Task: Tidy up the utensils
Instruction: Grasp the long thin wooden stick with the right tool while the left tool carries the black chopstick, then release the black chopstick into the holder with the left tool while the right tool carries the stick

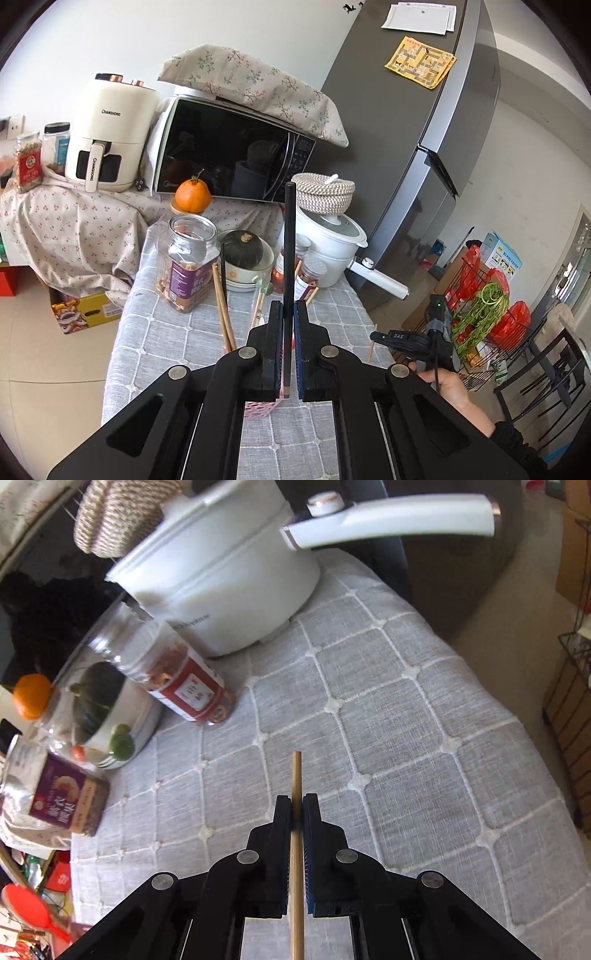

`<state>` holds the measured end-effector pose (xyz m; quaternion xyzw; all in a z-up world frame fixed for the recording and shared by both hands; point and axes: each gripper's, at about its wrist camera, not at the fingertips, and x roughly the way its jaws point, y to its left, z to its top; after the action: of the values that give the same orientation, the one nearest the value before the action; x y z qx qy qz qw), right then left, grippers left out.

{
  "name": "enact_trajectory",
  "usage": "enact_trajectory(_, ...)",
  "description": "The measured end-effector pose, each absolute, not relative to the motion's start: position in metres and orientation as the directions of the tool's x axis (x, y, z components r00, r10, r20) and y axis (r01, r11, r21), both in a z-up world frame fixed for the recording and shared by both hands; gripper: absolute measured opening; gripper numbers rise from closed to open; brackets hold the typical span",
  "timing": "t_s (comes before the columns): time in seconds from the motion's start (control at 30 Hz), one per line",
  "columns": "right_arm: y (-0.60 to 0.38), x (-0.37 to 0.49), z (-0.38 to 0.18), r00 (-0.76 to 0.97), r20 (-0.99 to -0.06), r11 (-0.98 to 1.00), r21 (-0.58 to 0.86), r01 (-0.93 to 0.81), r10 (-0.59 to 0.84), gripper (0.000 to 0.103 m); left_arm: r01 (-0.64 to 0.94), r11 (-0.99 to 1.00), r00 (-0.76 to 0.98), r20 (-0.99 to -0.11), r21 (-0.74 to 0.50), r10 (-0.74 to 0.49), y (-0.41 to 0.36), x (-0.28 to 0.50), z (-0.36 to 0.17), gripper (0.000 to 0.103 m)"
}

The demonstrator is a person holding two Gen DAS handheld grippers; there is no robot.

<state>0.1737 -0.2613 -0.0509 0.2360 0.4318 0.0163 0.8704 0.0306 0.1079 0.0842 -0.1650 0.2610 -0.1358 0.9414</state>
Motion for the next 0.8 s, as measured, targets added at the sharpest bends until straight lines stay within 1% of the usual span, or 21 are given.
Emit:
enact_trajectory(0.23,-0.231,0.117,0.015,0.74,-0.626,0.911,0.411,0.042,0.248,0.004,0.114,0.935,0.864,-0.43,-0.337,-0.261,0.105,0.027,0.085,0.005)
enact_trajectory(0.43,-0.217,0.078,0.055,0.812,-0.519,0.92,0.387,-0.054,0.266,0.004,0.079,0.949,0.875,-0.434,-0.307,-0.214,0.101,0.034,0.076,0.005)
enact_trajectory(0.67,-0.214,0.064,0.079,0.848,-0.436,0.908,0.401,-0.117,0.302,0.004,0.076,0.956,0.834,-0.507,-0.285,-0.218,0.09,0.061,0.055,0.005)
enact_trajectory(0.8,-0.211,0.061,0.086,0.857,-0.411,0.906,0.402,-0.135,0.31,0.004,0.068,0.957,0.806,-0.55,-0.283,-0.22,0.085,0.075,0.039,0.005)
